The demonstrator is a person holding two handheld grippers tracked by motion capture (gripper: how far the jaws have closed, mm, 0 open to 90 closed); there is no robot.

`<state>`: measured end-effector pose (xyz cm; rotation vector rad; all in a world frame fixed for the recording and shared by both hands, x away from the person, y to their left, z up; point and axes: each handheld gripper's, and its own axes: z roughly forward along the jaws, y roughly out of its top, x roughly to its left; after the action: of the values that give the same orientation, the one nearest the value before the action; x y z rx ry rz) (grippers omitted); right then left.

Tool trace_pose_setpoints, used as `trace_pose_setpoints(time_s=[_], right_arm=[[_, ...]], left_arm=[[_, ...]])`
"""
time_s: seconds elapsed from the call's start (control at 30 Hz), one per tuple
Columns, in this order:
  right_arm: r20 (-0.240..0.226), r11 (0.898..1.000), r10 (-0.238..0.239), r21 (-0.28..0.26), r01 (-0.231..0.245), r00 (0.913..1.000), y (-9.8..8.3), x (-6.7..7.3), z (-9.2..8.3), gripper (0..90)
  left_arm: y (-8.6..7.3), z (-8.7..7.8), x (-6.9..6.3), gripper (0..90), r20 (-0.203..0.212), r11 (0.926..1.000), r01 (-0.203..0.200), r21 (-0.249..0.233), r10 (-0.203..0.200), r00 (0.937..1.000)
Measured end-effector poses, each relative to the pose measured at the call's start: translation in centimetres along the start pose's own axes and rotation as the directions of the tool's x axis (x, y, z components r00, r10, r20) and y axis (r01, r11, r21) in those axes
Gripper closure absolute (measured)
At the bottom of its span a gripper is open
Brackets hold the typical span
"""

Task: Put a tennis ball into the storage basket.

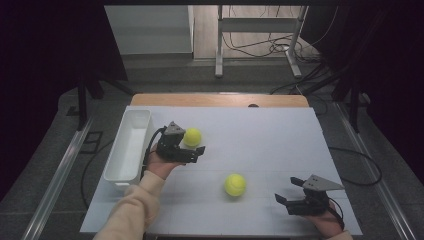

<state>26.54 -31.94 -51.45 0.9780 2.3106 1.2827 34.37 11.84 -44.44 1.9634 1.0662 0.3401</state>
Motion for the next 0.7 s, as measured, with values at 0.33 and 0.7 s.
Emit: trace_pose_setpoints(time_s=[0.33,0.7], right_arm=[[0.002,1.000,-0.002,0.001,0.002,1.0000,0.0,-0.1,0.0,12.6],[0.003,1.000,-0.002,0.007,0.002,1.0000,0.0,-0.1,0.0,12.6]], left_arm=[[0.8,0.8,0.7,6.0,-0.010,1.0000,-0.005,0.000,0.005,0.9999],[1.4,1.5,1.8,5.8,-0.031,0.9999,-0.003,0.011,0.003,0.9995]])
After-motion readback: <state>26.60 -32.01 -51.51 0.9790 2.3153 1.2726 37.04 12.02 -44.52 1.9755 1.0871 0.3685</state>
